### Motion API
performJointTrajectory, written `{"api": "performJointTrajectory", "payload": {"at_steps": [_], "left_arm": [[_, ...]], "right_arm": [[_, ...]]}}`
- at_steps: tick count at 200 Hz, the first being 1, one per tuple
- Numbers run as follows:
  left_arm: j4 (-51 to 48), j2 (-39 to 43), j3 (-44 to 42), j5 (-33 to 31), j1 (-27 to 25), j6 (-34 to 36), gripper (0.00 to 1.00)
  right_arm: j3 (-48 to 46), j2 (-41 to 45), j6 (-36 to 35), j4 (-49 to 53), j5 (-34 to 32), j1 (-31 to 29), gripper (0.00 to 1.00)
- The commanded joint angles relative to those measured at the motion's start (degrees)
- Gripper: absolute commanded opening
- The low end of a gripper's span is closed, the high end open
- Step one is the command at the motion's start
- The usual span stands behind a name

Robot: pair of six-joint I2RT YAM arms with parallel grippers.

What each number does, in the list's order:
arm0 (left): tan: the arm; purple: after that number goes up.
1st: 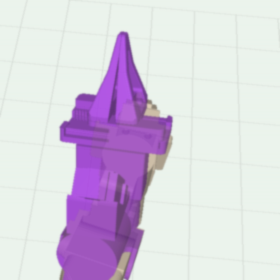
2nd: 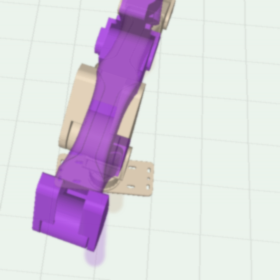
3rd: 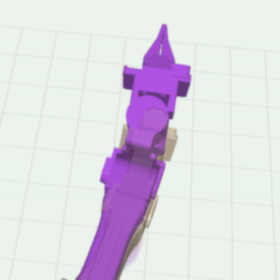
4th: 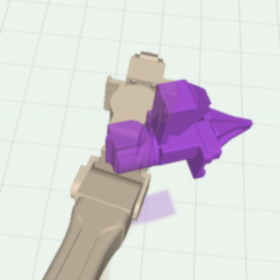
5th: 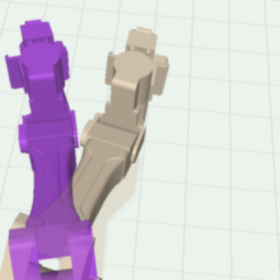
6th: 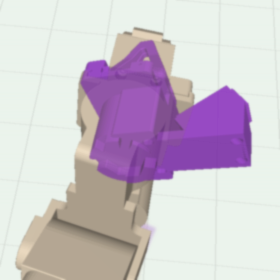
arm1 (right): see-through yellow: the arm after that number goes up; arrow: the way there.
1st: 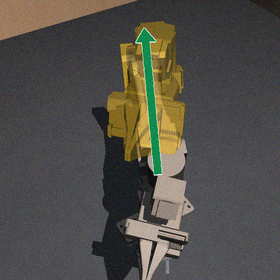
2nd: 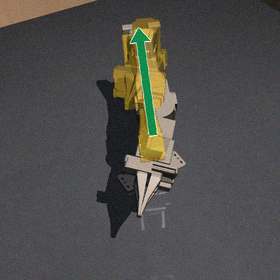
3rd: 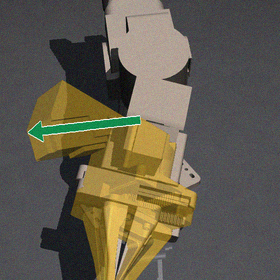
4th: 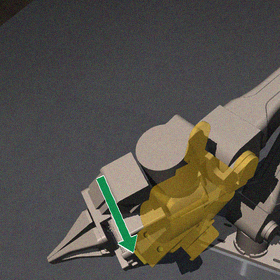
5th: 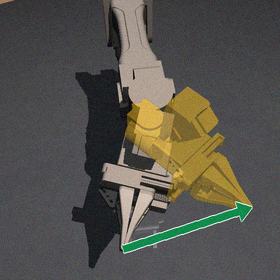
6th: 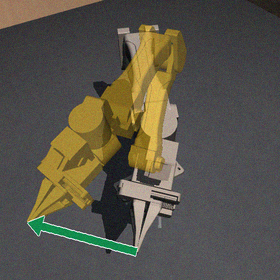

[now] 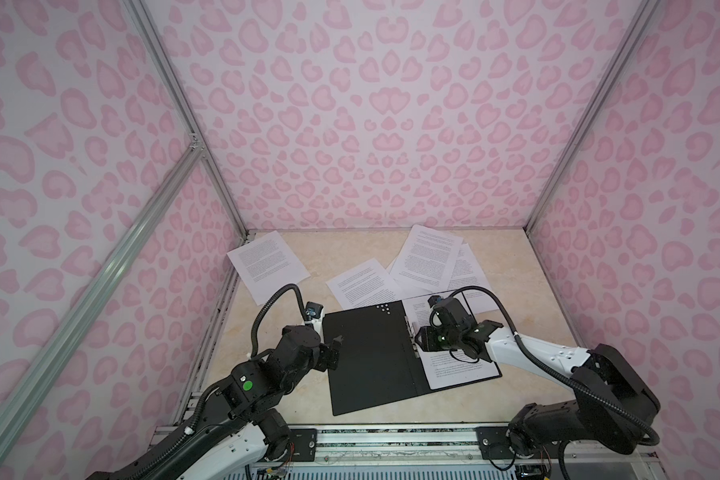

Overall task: Put the files into the folder
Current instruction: 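Grip the metal clip lever with the right gripper over the sheet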

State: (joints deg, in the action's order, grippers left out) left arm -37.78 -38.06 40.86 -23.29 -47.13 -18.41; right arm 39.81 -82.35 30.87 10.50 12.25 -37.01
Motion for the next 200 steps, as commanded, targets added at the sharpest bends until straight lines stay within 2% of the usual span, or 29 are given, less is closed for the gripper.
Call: {"api": "performJointTrajectory", "payload": {"at_steps": [1, 18, 71, 152, 200], "left_arm": [[-0.01, -0.01, 0.10, 0.50, 0.04, 0.31, 0.97], [0.11, 0.01, 0.08, 0.64, 0.05, 0.31, 0.97], [0.14, 0.00, 0.10, 0.70, 0.04, 0.40, 0.97], [0.08, 0.19, 0.10, 0.73, 0.15, 0.48, 0.97], [0.01, 0.28, 0.09, 0.61, 0.12, 0.39, 0.97]], "right_arm": [[0.80, -2.28, 0.50, -2.16, 0.97, 0.01, 0.45], [1.19, -3.44, 0.72, -2.80, 1.36, -0.11, 0.44], [1.94, -5.45, 1.71, -3.99, 2.63, -0.61, 0.28], [1.76, -7.21, 3.91, -6.06, 3.45, -1.02, 0.19], [1.52, -4.41, 7.95, -7.92, 2.44, -2.49, 0.14]]}}
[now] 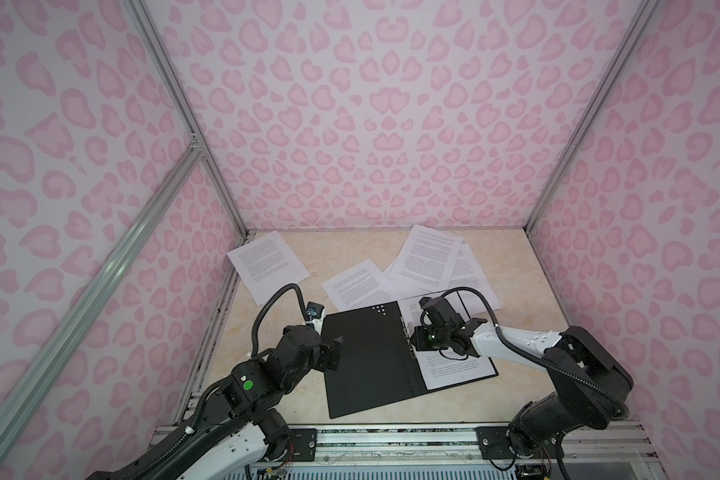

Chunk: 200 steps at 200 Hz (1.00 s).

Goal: Put the files into the folder

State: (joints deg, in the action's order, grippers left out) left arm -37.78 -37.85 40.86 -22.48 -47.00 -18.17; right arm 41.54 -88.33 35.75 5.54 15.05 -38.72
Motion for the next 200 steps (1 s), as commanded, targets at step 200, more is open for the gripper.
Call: {"api": "performJointTrajectory", "payload": {"at_steps": [200], "left_arm": [[-0.24, 0.23, 0.10, -0.45, 0.03, -0.13, 0.97]], "right_arm": [[-3.67, -8.33, 29.88, -36.46, -7.05, -14.29, 0.10]]}}
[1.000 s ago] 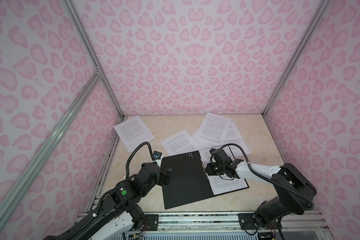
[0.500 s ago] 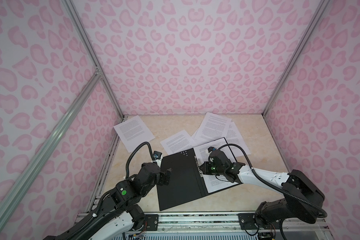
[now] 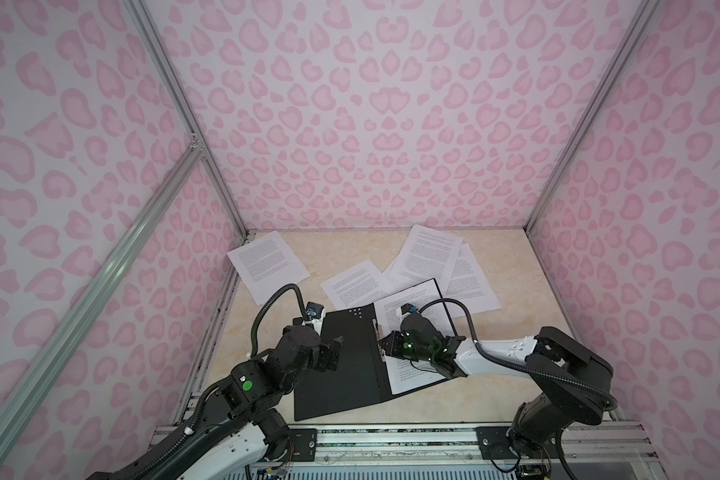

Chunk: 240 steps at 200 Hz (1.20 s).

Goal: Put the files into the folder

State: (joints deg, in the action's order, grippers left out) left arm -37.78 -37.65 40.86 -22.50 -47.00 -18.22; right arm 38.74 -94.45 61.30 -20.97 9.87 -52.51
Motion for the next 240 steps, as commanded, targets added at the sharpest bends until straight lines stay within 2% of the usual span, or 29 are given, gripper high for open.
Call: {"api": "performJointTrajectory", "payload": {"at_steps": [1, 61, 92, 156, 179, 240], "left_arm": [[-0.22, 0.03, 0.10, -0.48, 0.01, -0.12, 0.97], [-0.11, -0.14, 0.09, -0.35, -0.02, -0.06, 0.97], [-0.10, -0.14, 0.10, -0.44, 0.01, -0.08, 0.97], [-0.03, 0.11, 0.01, -0.18, 0.04, -0.15, 0.97], [0.13, 0.08, -0.08, -0.09, 0.05, -0.07, 0.97], [0.09, -0.14, -0.09, 0.18, 0.14, -0.17, 0.97]], "right_arm": [[-0.91, -2.35, 4.43, -10.13, -1.91, -0.58, 0.10], [0.68, -9.36, 8.63, -18.82, -1.87, -2.29, 0.13], [1.29, -11.15, 8.96, -20.09, -2.05, -2.87, 0.20], [2.72, -7.50, 4.71, -11.99, -3.51, -3.04, 0.44], [3.99, -5.67, 2.33, -6.06, -4.58, -3.04, 0.56], [2.93, 1.50, -4.40, 2.29, -9.07, -2.75, 0.66]]}}
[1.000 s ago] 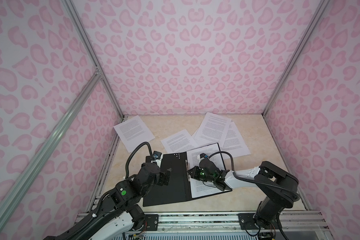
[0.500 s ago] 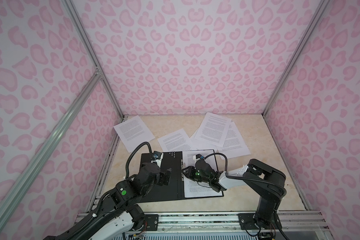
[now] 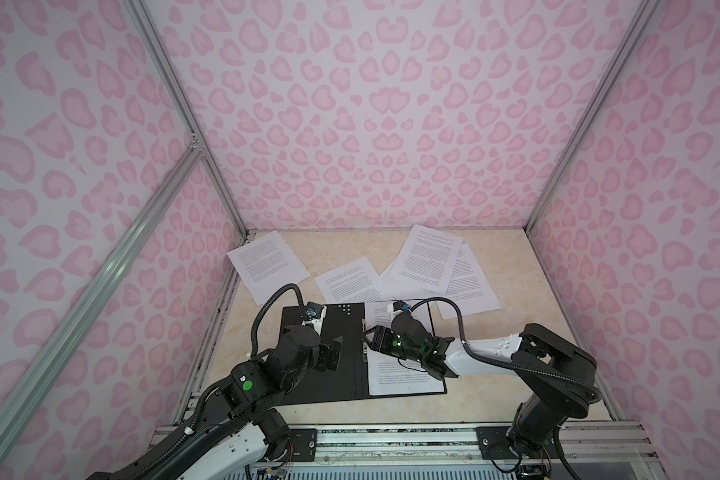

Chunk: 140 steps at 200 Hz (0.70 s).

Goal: Put the files into the folder

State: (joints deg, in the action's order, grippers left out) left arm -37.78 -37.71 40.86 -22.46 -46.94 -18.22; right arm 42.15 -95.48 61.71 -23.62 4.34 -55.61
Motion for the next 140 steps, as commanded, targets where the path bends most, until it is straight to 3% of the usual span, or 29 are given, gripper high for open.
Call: {"api": "performJointTrajectory", "payload": {"at_steps": [1, 39, 79, 91, 113, 140], "left_arm": [[0.08, -0.08, -0.09, 0.13, 0.04, -0.16, 0.97], [0.34, -0.32, -0.04, 1.55, 0.01, -0.26, 0.97], [0.86, -3.47, 1.68, 7.95, 0.01, 0.01, 0.97], [1.03, -5.55, 2.76, 9.98, 0.04, -0.93, 0.97], [1.31, -10.76, 4.92, 15.95, 0.02, -2.87, 0.97], [7.38, -16.61, 4.35, 27.08, -0.13, -8.86, 0.97]], "right_arm": [[-0.44, 2.73, -5.09, 5.14, -3.54, 0.43, 0.66], [0.14, 10.94, -16.55, 18.24, -3.75, 7.71, 0.78], [-2.19, 16.69, -25.13, 25.22, -2.11, 27.42, 0.82], [-1.61, 15.89, -26.28, 24.88, 0.05, 34.22, 0.87], [2.12, 11.50, -27.69, 24.42, 3.26, 41.54, 0.95], [10.59, 2.57, -28.75, 25.32, 8.79, 47.83, 0.95]]}}
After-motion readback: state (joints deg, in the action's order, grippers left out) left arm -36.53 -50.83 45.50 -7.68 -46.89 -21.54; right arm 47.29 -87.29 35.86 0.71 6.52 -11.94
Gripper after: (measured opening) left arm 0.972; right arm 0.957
